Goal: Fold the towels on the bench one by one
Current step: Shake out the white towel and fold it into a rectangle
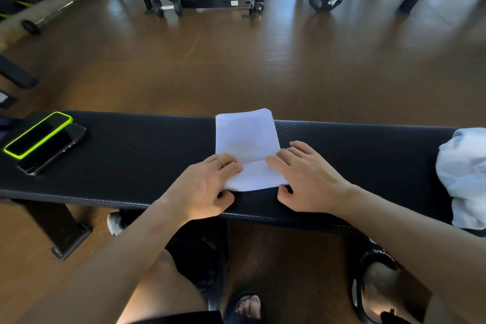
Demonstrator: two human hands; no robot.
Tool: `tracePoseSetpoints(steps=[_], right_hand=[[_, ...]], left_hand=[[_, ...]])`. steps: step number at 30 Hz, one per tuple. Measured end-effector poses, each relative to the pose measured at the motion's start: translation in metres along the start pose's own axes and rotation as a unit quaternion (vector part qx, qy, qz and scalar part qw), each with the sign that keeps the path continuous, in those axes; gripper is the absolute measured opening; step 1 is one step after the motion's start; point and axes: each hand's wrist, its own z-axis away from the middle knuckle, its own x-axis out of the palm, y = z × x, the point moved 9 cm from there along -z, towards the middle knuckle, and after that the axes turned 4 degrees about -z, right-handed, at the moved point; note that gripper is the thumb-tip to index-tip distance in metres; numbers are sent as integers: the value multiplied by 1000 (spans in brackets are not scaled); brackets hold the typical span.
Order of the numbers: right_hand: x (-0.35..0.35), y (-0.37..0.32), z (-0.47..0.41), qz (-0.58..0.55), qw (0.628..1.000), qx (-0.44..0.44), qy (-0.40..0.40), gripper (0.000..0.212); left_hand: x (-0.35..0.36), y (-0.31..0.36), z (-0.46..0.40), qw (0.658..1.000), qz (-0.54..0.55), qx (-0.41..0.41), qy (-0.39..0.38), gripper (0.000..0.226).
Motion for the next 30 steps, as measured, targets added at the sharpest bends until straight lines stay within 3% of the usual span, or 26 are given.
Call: tracePoseSetpoints(steps=[5, 10, 16, 20, 30], right_hand=[[-7, 14, -5, -81, 993, 58, 59, 29], [-7, 40, -14, -236, 956, 146, 91, 9], [8, 59, -28, -316, 913, 243, 83, 22], [17, 66, -38, -314, 903, 285, 75, 24], [11, 61, -46, -204, 942, 253, 83, 16]], left_hand=[[0, -20, -1, 982, 152, -115, 15, 40], [8, -55, 3, 901, 332, -269, 72, 13], [18, -67, -7, 870, 321, -358, 102, 14], [22, -76, -14, 876, 254, -398, 99, 22], [21, -80, -22, 890, 187, -405, 99, 27]])
